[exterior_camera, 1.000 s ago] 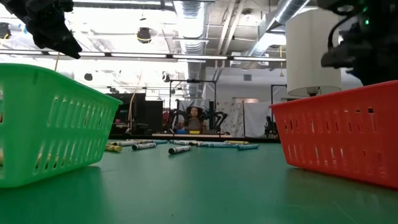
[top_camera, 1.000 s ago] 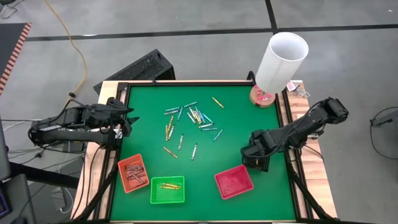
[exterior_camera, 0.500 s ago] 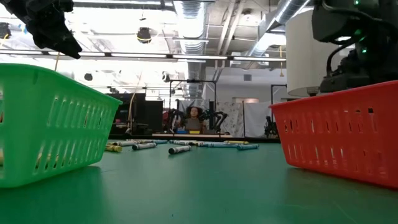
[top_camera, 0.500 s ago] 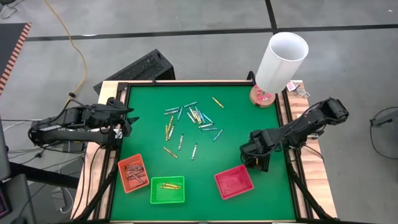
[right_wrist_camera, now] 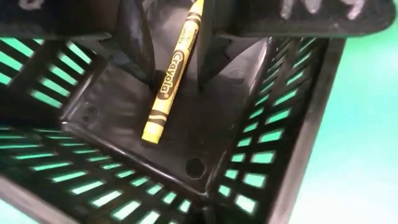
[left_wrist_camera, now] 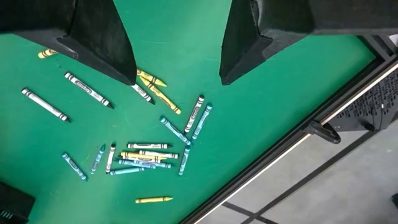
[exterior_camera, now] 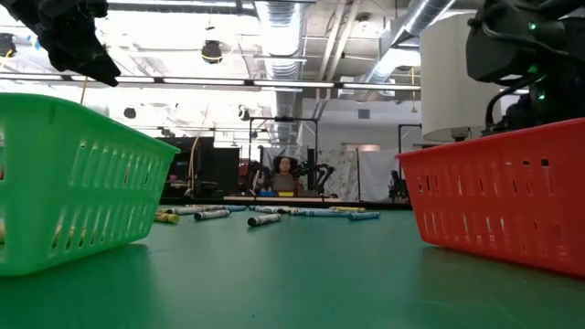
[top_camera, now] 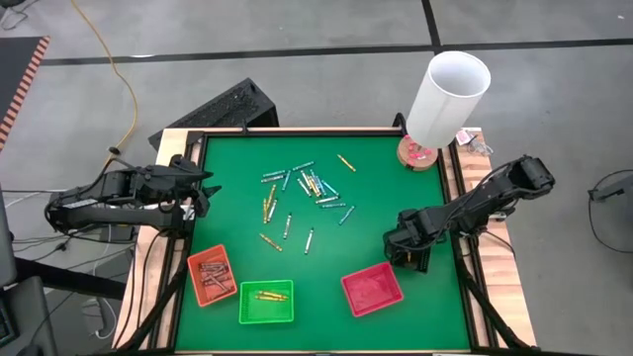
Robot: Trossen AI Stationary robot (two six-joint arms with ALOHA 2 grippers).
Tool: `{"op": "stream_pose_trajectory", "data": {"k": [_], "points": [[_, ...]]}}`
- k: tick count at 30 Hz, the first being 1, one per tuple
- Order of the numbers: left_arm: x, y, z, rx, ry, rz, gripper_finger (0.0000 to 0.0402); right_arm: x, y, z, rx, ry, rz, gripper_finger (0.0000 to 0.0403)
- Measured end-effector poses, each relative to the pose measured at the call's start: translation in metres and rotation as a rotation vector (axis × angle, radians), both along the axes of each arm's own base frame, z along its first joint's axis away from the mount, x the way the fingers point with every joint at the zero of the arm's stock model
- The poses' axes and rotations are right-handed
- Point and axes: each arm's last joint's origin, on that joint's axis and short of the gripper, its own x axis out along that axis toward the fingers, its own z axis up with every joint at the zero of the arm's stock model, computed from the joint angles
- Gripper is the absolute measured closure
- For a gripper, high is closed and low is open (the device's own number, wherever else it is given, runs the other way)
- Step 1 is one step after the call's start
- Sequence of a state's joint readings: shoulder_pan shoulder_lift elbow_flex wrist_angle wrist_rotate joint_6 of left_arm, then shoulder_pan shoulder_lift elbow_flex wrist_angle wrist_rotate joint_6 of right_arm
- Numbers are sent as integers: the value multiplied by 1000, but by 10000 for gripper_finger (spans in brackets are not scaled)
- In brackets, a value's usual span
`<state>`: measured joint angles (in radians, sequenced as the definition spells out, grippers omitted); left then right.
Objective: Sort crayons
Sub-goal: Put the yellow crayon into the green bin
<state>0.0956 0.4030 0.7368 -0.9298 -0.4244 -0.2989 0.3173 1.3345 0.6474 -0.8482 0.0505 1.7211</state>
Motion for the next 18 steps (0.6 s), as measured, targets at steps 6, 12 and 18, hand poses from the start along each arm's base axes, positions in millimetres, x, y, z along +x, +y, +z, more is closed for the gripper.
{"op": "stream_pose_trajectory", "data": {"k": [6,12,18], "points": [[0,0,0,0,0,0,178,0,0,-1,2,-3,-17,289],[0,0,0,0,0,0,178,0,0,-1,3,-6,-38,339],[0,0,0,0,0,1,178,0,0,-1,-3,-9,-56,391]]}}
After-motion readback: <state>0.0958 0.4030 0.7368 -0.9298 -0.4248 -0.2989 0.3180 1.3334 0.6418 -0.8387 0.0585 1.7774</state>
